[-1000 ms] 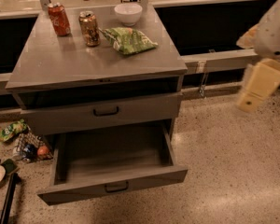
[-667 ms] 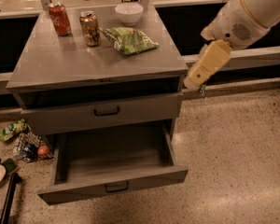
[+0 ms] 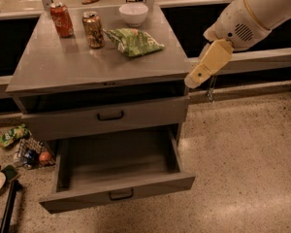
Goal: Place orange can into middle drawer
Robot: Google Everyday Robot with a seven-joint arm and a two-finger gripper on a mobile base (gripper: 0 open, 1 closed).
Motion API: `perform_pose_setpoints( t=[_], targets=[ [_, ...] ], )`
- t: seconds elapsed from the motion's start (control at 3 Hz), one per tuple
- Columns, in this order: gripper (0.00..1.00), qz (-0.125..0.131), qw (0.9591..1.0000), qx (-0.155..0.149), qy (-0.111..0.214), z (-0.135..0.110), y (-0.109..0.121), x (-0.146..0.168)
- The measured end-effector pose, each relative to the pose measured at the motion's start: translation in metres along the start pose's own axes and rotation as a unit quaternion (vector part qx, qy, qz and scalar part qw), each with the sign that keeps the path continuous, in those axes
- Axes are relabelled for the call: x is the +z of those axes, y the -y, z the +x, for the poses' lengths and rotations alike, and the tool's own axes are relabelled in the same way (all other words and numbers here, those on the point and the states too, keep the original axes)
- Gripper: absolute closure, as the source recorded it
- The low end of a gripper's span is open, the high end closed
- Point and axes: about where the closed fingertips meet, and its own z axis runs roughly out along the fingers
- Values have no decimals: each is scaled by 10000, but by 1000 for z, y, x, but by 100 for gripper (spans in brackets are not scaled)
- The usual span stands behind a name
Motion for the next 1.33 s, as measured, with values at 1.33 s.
perform_pose_setpoints(
  t=[1.33],
  targets=[
    [0, 373, 9547, 250, 2943, -138, 70, 70]
  ],
)
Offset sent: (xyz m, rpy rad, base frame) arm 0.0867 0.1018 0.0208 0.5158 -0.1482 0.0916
